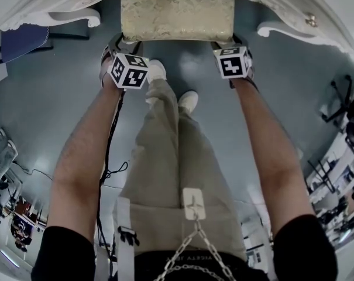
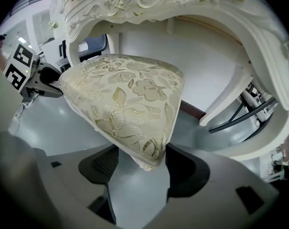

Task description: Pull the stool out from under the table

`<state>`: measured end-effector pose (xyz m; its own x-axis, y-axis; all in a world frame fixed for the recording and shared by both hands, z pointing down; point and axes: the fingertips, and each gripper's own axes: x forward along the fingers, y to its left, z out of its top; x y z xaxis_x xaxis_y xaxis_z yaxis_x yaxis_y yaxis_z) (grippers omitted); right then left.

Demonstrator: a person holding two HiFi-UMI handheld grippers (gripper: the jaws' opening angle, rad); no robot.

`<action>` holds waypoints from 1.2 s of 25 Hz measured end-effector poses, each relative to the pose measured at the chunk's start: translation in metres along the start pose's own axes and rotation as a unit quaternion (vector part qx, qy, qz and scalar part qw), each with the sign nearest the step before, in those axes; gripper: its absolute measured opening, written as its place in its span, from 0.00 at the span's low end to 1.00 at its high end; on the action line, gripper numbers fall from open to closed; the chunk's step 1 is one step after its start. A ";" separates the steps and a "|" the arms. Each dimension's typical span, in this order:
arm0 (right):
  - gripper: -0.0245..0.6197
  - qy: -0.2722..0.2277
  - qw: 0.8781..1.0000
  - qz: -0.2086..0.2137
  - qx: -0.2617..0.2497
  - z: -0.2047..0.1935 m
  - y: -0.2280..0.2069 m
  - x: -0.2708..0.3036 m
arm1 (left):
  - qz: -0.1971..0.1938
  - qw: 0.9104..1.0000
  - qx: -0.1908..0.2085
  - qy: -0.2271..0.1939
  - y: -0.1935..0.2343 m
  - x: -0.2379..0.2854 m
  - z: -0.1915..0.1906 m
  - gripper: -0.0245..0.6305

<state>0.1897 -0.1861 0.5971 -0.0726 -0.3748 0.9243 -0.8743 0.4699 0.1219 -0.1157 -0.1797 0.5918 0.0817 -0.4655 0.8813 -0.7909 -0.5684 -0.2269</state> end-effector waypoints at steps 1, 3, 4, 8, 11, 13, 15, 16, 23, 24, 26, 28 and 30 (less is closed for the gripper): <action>0.50 0.002 1.000 0.000 -0.001 -0.004 0.003 -0.001 | -0.001 1.000 -0.001 0.001 -0.003 -0.002 -0.004 0.43; 0.50 0.010 1.000 0.000 -0.001 -0.017 0.010 -0.004 | -0.002 1.000 -0.002 0.003 -0.010 -0.007 -0.014 0.43; 0.50 0.012 1.000 0.000 0.000 -0.023 0.013 -0.005 | -0.003 1.000 -0.002 0.004 -0.014 -0.009 -0.019 0.43; 0.50 0.019 1.000 0.008 0.004 -0.043 0.025 -0.015 | -0.009 1.000 0.000 0.010 -0.026 -0.019 -0.034 0.43; 0.50 0.024 1.000 0.016 0.003 -0.058 0.034 -0.024 | -0.012 1.000 0.003 0.017 -0.037 -0.029 -0.047 0.43; 0.50 0.029 0.999 0.022 0.003 -0.066 0.040 -0.029 | -0.014 1.000 0.003 0.023 -0.044 -0.034 -0.054 0.43; 0.50 0.037 0.999 0.026 0.001 -0.074 0.045 -0.029 | -0.017 0.999 0.005 0.030 -0.048 -0.037 -0.062 0.43; 0.50 0.042 0.999 0.030 0.000 -0.077 0.047 -0.029 | -0.020 0.999 0.007 0.033 -0.048 -0.037 -0.066 0.43; 0.45 -0.028 0.997 0.021 0.067 -0.055 0.031 -0.086 | -0.001 0.995 -0.098 -0.008 -0.025 -0.085 -0.054 0.39; 0.24 -0.061 0.996 0.008 0.071 -0.046 0.026 -0.103 | 0.008 0.993 -0.117 -0.032 -0.020 -0.102 -0.043 0.32; 0.05 -0.134 0.989 -0.008 0.067 -0.023 0.020 -0.141 | 0.020 0.983 -0.161 -0.089 -0.009 -0.144 -0.012 0.13; 0.04 -0.194 0.979 -0.006 0.067 -0.002 0.018 -0.177 | 0.026 0.968 -0.203 -0.147 0.002 -0.188 0.021 0.08; 0.04 -0.240 0.968 -0.006 0.071 0.017 0.017 -0.212 | 0.033 0.956 -0.210 -0.202 0.004 -0.232 0.052 0.04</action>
<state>0.1821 -0.1122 0.3966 -0.2479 -0.7240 0.6437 -0.9312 0.3615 0.0479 -0.1064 -0.1099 0.3649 0.1838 -0.7628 0.6200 -0.9693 -0.2453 -0.0144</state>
